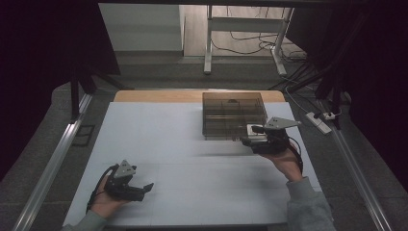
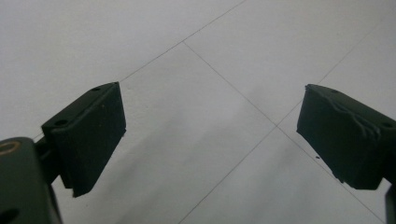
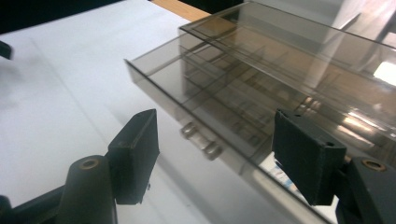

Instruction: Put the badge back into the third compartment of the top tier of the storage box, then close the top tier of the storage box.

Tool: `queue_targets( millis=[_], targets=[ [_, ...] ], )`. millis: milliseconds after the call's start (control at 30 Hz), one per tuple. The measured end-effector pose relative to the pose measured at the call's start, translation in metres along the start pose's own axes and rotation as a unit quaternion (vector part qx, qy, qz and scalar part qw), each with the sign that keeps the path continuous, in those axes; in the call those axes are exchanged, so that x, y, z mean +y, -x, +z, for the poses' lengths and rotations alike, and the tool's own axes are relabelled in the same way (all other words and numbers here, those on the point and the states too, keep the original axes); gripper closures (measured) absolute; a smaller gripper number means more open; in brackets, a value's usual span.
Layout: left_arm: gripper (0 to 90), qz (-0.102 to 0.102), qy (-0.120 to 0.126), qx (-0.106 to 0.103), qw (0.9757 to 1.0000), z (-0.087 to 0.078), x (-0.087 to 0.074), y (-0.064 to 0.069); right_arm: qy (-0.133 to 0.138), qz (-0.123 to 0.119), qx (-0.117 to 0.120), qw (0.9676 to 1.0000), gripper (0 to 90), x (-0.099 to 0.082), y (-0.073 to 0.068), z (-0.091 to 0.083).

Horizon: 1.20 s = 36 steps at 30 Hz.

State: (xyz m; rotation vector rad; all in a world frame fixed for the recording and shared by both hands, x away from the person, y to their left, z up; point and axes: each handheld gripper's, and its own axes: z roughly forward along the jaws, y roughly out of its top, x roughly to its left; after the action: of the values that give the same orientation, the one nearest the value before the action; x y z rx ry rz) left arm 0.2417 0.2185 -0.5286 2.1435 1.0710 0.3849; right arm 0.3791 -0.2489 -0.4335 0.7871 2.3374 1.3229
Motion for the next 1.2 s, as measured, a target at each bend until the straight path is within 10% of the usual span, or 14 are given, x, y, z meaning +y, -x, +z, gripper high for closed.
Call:
queue_targets(
  millis=[533,933,1200],
  targets=[
    [8.3,-0.001,0.002,-0.001,1.0000,0.000,0.000,0.000,-0.013,-0.028,0.031,0.9990,38.7,-0.007,-0.026,-0.004],
    [8.3,0.002,0.001,0.000,1.0000,0.000,0.000,0.000,-0.029,-0.030,0.008,0.9991,88.5,-0.017,-0.023,-0.007],
    [8.3,0.002,0.001,-0.001,1.0000,0.001,0.000,0.000,-0.040,-0.043,-0.012,0.9982,89.6,-0.021,-0.025,0.004]
  ],
)
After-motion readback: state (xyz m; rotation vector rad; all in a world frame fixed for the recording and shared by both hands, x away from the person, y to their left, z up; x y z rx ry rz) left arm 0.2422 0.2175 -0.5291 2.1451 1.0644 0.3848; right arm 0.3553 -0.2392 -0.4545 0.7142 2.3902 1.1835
